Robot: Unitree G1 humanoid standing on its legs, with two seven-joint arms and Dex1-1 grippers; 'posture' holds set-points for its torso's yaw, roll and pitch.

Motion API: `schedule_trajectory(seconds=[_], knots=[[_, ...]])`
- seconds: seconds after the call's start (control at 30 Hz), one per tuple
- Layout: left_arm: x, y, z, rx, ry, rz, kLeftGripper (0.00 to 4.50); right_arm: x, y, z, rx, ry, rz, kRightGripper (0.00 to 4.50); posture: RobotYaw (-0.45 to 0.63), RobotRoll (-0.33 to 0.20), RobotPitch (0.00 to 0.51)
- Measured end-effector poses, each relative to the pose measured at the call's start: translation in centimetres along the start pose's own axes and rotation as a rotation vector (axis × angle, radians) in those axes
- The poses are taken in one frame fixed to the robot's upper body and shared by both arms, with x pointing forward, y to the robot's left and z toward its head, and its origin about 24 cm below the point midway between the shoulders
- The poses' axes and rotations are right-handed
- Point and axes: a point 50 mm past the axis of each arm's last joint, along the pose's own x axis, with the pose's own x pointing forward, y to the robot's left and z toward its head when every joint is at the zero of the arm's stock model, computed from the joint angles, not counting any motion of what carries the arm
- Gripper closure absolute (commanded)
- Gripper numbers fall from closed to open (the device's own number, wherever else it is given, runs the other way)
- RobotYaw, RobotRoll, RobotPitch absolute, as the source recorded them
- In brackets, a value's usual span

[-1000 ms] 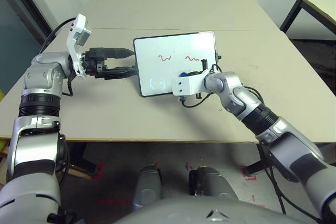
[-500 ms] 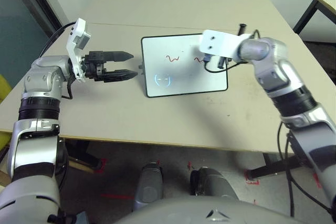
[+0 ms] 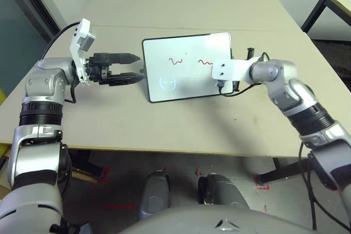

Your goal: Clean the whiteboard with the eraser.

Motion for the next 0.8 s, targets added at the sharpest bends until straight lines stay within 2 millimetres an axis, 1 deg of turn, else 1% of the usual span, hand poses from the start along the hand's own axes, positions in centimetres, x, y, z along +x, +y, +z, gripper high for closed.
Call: schedule_trajectory(seconds=[0.13, 0.23, 0.37, 0.67, 0.73, 0.8], knots=[[0.0, 0.0, 0.0, 0.002, 0.000, 0.006, 0.00, 0.5, -0.6, 0.4, -0.037, 0.001, -0.030, 4.20, 0.25, 0.000, 0.039], [-0.1, 0.0, -0.1, -0.001, 0.000, 0.009, 0.00, 1.0, -0.6, 0.5, -0.043, -0.001, -0.034, 4.20, 0.25, 0.000, 0.039], [-0.2, 0.0, 0.0, 0.000, -0.006, 0.014, 0.00, 1.5, -0.7, 1.5, -0.048, -0.019, -0.031, 4.20, 0.25, 0.000, 0.037], [-0.2, 0.0, 0.0, 0.002, -0.012, 0.018, 0.00, 2.9, -1.2, 6.1, -0.096, -0.122, -0.041, 4.20, 0.26, 0.000, 0.038], [-0.2, 0.0, 0.0, 0.002, -0.012, 0.019, 0.00, 3.1, -1.4, 6.8, -0.112, -0.140, -0.043, 4.20, 0.26, 0.000, 0.037], [-0.2, 0.0, 0.0, 0.002, -0.012, 0.019, 0.00, 3.2, -1.5, 7.1, -0.115, -0.145, -0.045, 4.20, 0.26, 0.000, 0.037]])
